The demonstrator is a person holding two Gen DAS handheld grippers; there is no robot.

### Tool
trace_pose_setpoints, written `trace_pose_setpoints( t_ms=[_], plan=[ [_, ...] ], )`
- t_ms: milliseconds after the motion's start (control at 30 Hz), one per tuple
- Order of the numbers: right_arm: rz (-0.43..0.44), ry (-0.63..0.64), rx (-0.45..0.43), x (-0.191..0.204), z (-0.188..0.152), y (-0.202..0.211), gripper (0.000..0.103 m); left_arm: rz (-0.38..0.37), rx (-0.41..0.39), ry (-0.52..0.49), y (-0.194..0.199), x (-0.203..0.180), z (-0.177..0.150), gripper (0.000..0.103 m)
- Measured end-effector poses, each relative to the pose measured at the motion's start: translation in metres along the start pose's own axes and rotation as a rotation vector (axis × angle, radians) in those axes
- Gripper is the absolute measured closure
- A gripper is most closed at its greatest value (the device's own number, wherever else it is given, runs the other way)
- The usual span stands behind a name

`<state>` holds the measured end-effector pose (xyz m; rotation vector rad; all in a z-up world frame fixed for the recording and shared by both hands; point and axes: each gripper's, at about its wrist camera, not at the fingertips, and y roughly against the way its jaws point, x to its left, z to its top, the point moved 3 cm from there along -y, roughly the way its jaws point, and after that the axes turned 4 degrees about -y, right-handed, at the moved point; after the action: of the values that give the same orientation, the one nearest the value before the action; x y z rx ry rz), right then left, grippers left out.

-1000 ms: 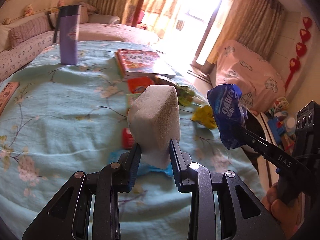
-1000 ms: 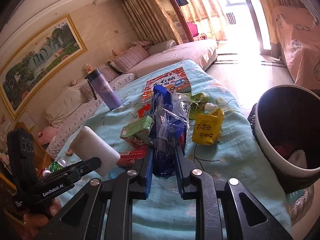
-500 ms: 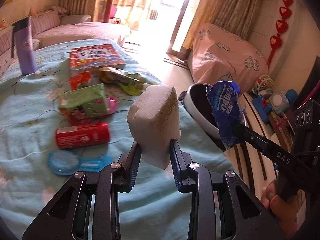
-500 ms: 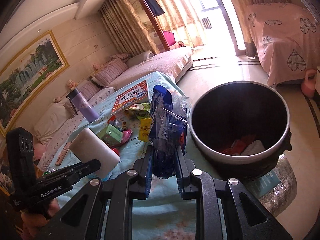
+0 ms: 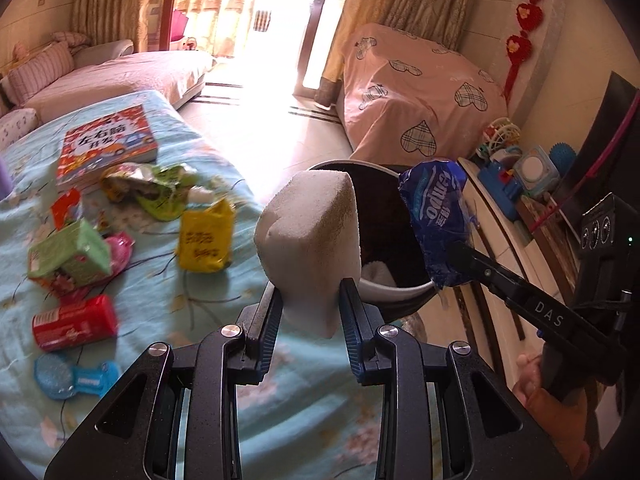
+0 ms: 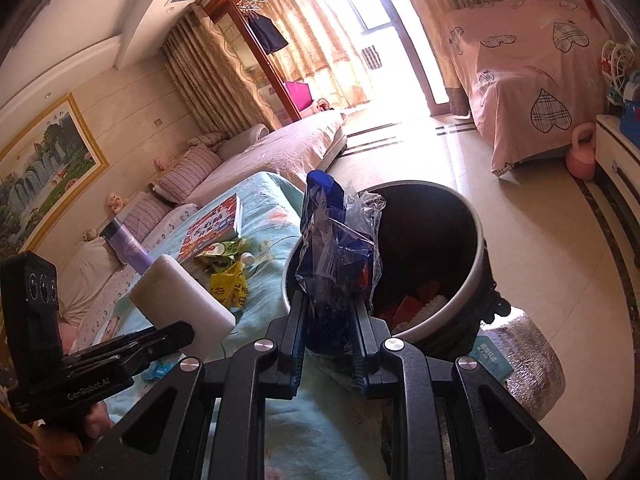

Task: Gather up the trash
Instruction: 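Carry both items over the bin and open both tools to drop them, then move both tools back over the bed toward the blue brush and yellow bag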

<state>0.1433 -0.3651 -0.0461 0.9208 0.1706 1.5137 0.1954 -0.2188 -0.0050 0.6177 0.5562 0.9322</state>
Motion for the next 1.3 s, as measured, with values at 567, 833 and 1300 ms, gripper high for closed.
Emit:
trace_pose_setpoints(
  t_ms=[567, 833, 1300],
  plan=[
    [-0.033, -0.011, 0.013, -0.036, 0.033, -0.017, 0.08, -0.037, 0.061, -0.041, -0.056, -0.035, 0.036, 0.074],
    [-0.045, -0.002, 0.046, -0.042, 0.037, -0.036, 0.078, -0.042, 0.096, -0.053, -0.075, -0.038, 0.039, 0.067],
    [-0.013, -0.066, 0.055, -0.052, 0.029, -0.032, 0.034, -0.016, 0.084, 0.02, -0.049, -0.009, 0.007, 0.039]
  ],
)
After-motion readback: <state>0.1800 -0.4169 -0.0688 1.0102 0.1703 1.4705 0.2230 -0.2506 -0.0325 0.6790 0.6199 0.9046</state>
